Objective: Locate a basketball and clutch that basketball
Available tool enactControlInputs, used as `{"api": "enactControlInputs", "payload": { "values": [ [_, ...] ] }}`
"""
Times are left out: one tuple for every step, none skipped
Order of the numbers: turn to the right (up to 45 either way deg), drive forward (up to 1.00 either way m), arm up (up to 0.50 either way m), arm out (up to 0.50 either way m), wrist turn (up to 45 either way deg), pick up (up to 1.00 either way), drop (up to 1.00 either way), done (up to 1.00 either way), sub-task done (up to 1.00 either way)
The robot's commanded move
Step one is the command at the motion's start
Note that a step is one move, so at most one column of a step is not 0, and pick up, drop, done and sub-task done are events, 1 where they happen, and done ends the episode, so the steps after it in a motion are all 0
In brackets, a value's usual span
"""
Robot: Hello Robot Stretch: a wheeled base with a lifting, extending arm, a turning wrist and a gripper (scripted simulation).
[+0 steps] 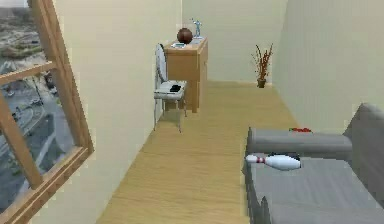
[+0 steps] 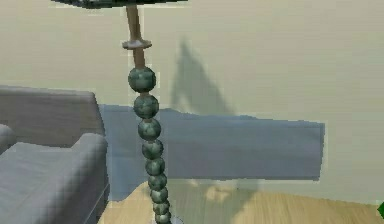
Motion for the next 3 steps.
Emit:
{"api": "enactControlInputs", "payload": {
  "values": [
    [0.0, 0.5, 0.0, 0.0, 0.0, 0.0, 0.0, 0.0, 0.0],
    [6.0, 0.0, 0.0, 0.0, 0.0, 0.0, 0.0, 0.0, 0.0],
    [3.0, 0.0, 0.0, 0.0, 0.0, 0.0, 0.0, 0.0, 0.0]
  ]
}}
